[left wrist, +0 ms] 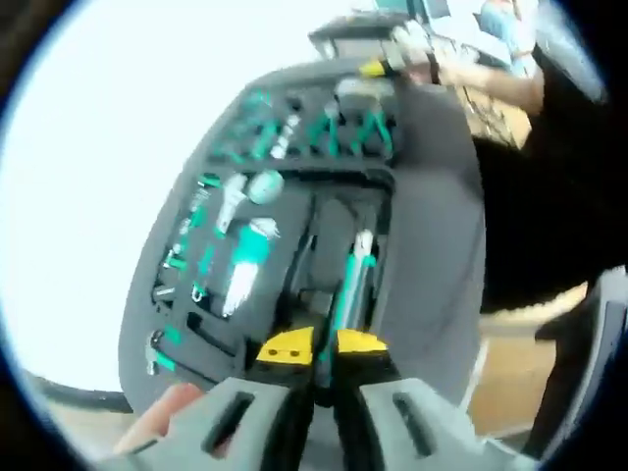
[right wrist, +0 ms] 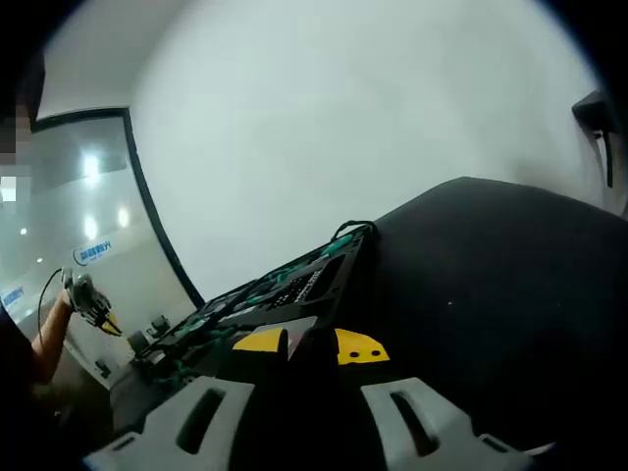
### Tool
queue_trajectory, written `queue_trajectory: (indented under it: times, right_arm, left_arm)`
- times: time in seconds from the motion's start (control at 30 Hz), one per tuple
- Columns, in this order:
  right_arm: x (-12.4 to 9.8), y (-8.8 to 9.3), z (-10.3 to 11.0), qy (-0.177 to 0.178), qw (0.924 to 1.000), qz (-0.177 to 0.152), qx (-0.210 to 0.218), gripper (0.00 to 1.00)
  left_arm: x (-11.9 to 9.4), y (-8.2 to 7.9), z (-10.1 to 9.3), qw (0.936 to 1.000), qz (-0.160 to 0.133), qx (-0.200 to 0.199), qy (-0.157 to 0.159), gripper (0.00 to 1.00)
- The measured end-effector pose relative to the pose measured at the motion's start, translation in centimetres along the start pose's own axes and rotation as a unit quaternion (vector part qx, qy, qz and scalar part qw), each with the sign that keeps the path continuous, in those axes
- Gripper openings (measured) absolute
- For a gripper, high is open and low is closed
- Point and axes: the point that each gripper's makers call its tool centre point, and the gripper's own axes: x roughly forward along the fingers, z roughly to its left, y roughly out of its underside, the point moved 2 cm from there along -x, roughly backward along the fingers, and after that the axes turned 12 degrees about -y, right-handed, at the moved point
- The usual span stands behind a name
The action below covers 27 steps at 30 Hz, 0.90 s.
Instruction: Pick up the tools and put them into their designated positions in the toolbox.
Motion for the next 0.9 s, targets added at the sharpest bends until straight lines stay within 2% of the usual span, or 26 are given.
queue_trajectory:
  times: [0.03, 0.1, 0.27, 0.5, 0.63, 0.7, 0.77, 0.9]
  right_arm:
    - [0.0, 0.0, 0.0, 0.0, 1.0, 0.0, 0.0, 0.15]
    - [0.0, 0.0, 0.0, 0.0, 1.0, 0.0, 0.0, 0.15]
    - [0.0, 0.0, 0.0, 0.0, 1.0, 0.0, 0.001, 0.15]
    - [0.0, 0.0, 0.1, 0.0, 1.0, 0.0, 0.0, 0.15]
    - [0.0, 0.0, 0.1, 0.0, 1.0, 0.0, 0.0, 0.15]
    - [0.0, 0.0, 0.0, 0.0, 1.0, 0.0, 0.0, 0.15]
    - [0.0, 0.0, 0.1, 0.001, 1.0, 0.0, -0.001, 0.15]
    - [0.0, 0.0, 0.1, 0.001, 1.0, 0.0, -0.001, 0.15]
  left_arm:
    - [0.8, 0.8, -0.9, 0.9992, 0.022, 0.032, 0.006, 0.0]
    - [1.9, 1.6, -1.8, 0.997, 0.045, 0.062, 0.013, 0.0]
    - [3.9, 2.5, -3.1, 0.9935, 0.075, 0.079, 0.03, 0.0]
    - [3.9, 2.5, -3.3, 0.9917, 0.101, 0.059, 0.053, 0.0]
    - [4.1, 2.6, -3.1, 0.9883, 0.119, 0.041, 0.086, 0.0]
    - [4.2, 2.5, -3.1, 0.986, 0.124, 0.052, 0.099, 0.0]
    - [4.3, 2.6, -3.2, 0.9826, 0.125, 0.085, 0.108, 0.0]
    - [4.5, 2.4, -3.3, 0.9808, 0.138, 0.09, 0.104, 0.0]
